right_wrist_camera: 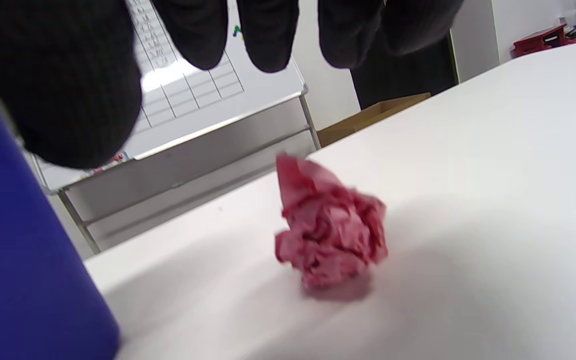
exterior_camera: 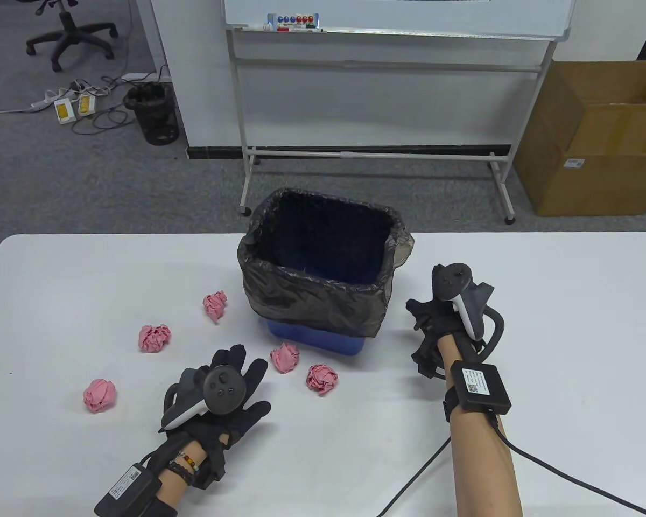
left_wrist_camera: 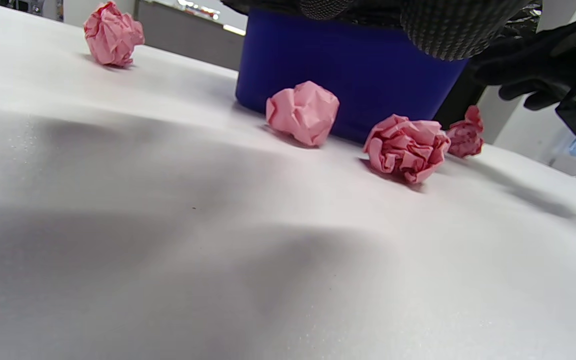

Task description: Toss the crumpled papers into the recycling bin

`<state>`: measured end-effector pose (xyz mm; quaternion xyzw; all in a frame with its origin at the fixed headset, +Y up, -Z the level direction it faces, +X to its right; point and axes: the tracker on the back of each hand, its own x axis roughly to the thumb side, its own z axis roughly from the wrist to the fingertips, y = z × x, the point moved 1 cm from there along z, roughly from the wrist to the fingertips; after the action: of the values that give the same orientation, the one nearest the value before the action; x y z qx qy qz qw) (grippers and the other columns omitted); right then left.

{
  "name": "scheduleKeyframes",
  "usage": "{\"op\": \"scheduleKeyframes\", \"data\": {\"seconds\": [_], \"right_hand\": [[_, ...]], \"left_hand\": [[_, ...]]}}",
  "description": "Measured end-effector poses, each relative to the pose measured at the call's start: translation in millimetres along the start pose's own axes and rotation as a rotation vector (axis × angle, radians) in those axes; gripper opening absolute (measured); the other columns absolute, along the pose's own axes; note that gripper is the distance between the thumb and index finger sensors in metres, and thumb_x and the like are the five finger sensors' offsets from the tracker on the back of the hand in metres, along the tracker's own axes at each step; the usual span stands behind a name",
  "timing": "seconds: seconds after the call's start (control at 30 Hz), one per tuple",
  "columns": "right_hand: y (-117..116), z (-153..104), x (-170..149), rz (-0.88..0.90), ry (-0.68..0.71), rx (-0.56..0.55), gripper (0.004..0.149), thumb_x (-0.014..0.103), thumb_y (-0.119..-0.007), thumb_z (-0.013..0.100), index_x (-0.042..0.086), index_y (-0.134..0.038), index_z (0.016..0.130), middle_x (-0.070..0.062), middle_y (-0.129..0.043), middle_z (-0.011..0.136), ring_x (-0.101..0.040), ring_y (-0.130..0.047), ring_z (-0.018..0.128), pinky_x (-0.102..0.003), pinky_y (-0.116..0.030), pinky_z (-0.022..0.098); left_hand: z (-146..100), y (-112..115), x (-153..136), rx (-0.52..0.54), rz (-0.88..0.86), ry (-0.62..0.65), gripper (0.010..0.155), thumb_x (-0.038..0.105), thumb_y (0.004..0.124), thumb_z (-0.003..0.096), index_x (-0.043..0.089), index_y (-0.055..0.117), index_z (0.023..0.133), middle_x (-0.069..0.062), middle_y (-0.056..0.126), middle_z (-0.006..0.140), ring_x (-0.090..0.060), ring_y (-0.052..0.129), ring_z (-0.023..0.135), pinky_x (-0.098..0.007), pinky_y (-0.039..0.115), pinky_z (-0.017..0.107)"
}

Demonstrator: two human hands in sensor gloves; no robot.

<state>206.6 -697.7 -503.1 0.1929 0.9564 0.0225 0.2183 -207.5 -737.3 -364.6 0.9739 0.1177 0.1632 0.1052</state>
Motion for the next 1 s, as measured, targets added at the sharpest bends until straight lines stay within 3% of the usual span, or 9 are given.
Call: {"op": "scheduleKeyframes", "data": {"seconds": [0.17,0.43,0.7,1.0], "right_hand": [[-22.6,10.3,-3.5,-0.049,-0.035,0.034,0.091,0.054,-0.095,0.029,0.038,-0.049,0.106,0.001,-0.049,0.119,-0.040,-0.051,0.112,-0.057,-0.052,0.077],[-47.1,17.8,-9.7,-0.193,-0.086,0.037,0.086,0.047,-0.097,0.029,0.040,-0.054,0.104,-0.002,-0.060,0.115,-0.038,-0.073,0.104,-0.048,-0.075,0.069],[-47.6,17.3,-9.5,-0.282,-0.115,-0.052,0.065,0.037,-0.099,0.030,0.035,-0.079,0.092,-0.001,-0.081,0.100,-0.028,-0.095,0.086,-0.030,-0.089,0.057],[-26.5,3.4,-21.2,-0.171,-0.080,-0.081,0.059,0.034,-0.098,0.029,0.028,-0.086,0.087,-0.006,-0.091,0.092,-0.027,-0.104,0.077,-0.027,-0.095,0.051]], "left_hand": [[-0.3,-0.3,-0.7,-0.004,0.004,-0.008,0.079,0.058,0.064,0.0483,0.026,0.034,0.114,-0.019,0.010,0.120,-0.048,0.013,0.108,-0.072,0.024,0.071],[-1.0,-1.6,-0.5,-0.004,0.006,-0.009,0.079,0.058,0.064,0.0483,0.026,0.034,0.114,-0.019,0.010,0.120,-0.048,0.013,0.108,-0.072,0.024,0.071],[-1.5,-3.1,-0.4,0.000,0.003,-0.009,0.079,0.058,0.064,0.0483,0.027,0.034,0.114,-0.019,0.010,0.120,-0.048,0.013,0.108,-0.072,0.024,0.071],[-1.9,-4.4,0.9,0.006,-0.003,0.000,0.079,0.058,0.065,0.0483,0.027,0.034,0.114,-0.019,0.010,0.120,-0.048,0.012,0.108,-0.072,0.024,0.071]]}}
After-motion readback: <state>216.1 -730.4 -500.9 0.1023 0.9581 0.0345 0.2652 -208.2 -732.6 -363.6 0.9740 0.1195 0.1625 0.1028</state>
